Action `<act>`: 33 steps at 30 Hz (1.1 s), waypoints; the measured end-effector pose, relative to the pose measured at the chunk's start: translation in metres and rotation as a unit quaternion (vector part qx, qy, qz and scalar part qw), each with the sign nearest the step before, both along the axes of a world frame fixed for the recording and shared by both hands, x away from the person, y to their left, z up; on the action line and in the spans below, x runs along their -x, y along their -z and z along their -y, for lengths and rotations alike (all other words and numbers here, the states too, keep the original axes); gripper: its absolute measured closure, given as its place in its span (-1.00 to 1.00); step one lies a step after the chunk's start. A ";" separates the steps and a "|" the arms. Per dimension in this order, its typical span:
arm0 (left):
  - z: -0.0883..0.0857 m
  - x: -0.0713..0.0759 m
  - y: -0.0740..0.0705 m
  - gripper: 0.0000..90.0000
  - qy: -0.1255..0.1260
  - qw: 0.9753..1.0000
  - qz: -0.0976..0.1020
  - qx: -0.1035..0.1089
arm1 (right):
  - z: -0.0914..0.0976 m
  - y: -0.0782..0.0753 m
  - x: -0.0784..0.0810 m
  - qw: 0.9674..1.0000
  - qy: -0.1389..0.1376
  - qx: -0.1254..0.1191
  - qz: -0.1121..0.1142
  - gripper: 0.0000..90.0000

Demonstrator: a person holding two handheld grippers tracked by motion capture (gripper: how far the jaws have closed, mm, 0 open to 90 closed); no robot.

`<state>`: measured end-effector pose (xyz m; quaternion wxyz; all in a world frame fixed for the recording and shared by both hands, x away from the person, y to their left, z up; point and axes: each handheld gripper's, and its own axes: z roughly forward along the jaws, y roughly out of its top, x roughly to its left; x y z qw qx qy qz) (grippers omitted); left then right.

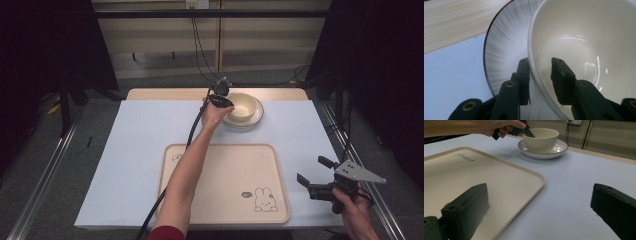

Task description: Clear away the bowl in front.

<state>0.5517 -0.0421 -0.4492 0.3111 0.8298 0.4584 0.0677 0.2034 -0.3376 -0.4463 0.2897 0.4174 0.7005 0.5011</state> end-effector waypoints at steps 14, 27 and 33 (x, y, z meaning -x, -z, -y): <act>-0.005 -0.001 0.001 0.86 -0.026 0.999 -0.022 0.029 | 0.001 -0.001 0.001 1.000 0.000 -0.004 0.001 -0.97; -0.009 0.001 -0.002 0.85 -0.056 0.997 -0.012 0.060 | 0.002 -0.001 0.002 1.000 0.001 -0.003 0.003 -0.97; -0.016 -0.001 -0.005 0.85 -0.069 0.995 -0.017 0.067 | 0.002 0.000 0.001 1.000 0.002 -0.004 0.002 -0.97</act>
